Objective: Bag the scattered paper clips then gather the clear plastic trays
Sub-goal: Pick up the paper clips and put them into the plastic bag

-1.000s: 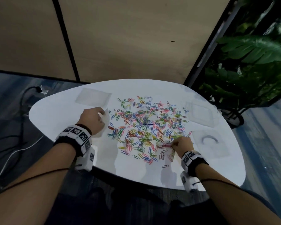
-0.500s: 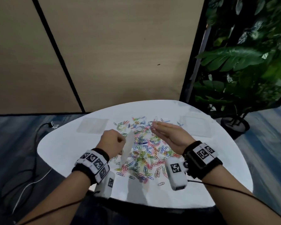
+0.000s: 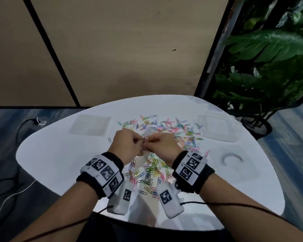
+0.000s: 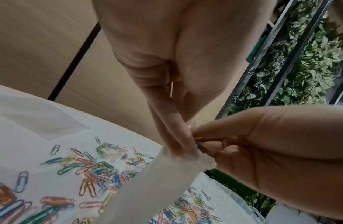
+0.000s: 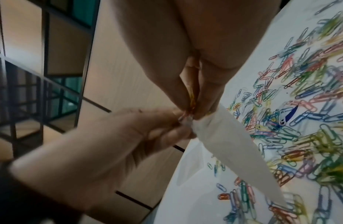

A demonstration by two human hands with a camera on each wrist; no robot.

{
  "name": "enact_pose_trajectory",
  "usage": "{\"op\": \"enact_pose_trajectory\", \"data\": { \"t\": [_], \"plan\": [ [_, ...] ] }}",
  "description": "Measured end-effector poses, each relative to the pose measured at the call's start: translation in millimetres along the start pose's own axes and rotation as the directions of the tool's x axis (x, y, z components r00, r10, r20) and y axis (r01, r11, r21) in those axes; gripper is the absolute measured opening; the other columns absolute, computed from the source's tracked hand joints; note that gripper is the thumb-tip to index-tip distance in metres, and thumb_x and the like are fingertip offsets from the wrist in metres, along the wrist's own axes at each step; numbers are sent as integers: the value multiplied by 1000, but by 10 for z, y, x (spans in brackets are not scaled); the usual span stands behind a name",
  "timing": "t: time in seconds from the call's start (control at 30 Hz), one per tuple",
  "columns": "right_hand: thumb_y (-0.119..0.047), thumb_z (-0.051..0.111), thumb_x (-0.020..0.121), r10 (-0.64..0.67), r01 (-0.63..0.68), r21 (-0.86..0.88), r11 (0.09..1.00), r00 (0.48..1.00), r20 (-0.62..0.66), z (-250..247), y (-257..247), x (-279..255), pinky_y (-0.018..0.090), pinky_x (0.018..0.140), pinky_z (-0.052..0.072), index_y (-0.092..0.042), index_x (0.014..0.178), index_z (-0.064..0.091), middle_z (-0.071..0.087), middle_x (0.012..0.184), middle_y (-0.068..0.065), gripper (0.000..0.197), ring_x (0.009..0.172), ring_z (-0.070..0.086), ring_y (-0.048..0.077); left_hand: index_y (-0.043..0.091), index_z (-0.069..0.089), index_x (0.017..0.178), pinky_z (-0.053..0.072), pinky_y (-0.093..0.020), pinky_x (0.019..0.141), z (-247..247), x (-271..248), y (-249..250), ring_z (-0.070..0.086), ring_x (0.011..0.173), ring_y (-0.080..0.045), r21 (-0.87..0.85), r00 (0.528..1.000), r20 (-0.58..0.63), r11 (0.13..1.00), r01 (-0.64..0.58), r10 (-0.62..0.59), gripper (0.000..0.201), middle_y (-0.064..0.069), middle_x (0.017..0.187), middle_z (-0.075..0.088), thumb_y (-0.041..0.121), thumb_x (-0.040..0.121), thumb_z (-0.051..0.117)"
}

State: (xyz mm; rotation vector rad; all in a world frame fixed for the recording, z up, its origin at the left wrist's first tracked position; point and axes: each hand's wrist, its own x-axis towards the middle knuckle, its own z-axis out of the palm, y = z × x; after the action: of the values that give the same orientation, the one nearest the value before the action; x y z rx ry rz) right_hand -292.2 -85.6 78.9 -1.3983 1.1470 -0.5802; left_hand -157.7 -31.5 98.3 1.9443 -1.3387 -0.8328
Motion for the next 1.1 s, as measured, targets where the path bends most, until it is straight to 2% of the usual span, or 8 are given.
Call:
{"op": "enact_pose_trajectory", "data": {
  "t": [0.13,0.2,0.3,0.63,0.7,0.8,0.9,1.1],
  "plan": [
    [-4,62,85,-119,90,-436,895,992,-39,65,3,78,9,46,38,-17,68,72,62,58,-3,24,51,53,7,-1,77,78,61,-20,64,39,27,-8,76,63,-17,22,1000,20,1000,-17,17,28,-14,71,76,-2,92,53],
    [-1,54,90,-141,101,-546,832,990,-32,98,-19,94,7,42,32,-8,85,74,65,71,3,22,56,52,11,-3,75,77,64,-29,68,45,66,-15,76,61,-16,11,1000,16,1000,-10,10,27,-16,72,75,0,93,55],
    [-1,50,92,-99,102,-592,799,994,38,147,-9,97,14,47,35,-2,100,70,69,98,16,22,72,56,20,0,75,73,64,-39,71,44,92,-25,75,57,-11,31,1000,8,999,-6,6,27,-13,68,75,4,94,57],
    [0,60,87,-186,148,-401,904,981,-57,-454,20,68,32,70,62,-12,100,75,74,95,4,23,73,72,16,-10,72,80,64,-36,63,-20,46,-35,72,50,-7,79,999,-45,996,28,-24,28,-18,74,75,10,95,58],
    [-6,66,86,-31,-15,-626,780,998,-63,-809,287,155,30,79,60,-16,117,67,66,119,5,33,91,70,18,-13,68,79,63,-44,64,-40,39,-41,71,48,-4,76,998,-51,997,25,-22,29,-23,79,74,8,95,56],
    [-27,77,79,230,-189,-909,373,967,-107,-1276,843,208,37,106,44,-18,147,34,41,145,12,81,129,48,29,-10,71,82,64,-39,64,-64,17,-25,70,48,-3,123,999,-51,992,16,-10,25,-21,76,75,7,94,56],
    [-21,72,81,285,-147,-956,252,956,-72,-1454,1282,223,41,108,42,-27,154,12,18,159,12,95,135,43,35,-4,75,83,63,-29,61,-85,-12,1,71,49,-5,157,999,-48,988,-2,10,24,-13,72,76,7,93,57],
    [-2,45,91,21,46,-992,119,999,48,-1256,1534,298,36,93,48,-15,127,53,57,124,12,40,111,59,31,-7,73,83,64,-38,62,-89,-39,-29,72,51,-10,172,999,-37,985,-10,17,25,-18,85,77,9,94,57]
  ]
}}
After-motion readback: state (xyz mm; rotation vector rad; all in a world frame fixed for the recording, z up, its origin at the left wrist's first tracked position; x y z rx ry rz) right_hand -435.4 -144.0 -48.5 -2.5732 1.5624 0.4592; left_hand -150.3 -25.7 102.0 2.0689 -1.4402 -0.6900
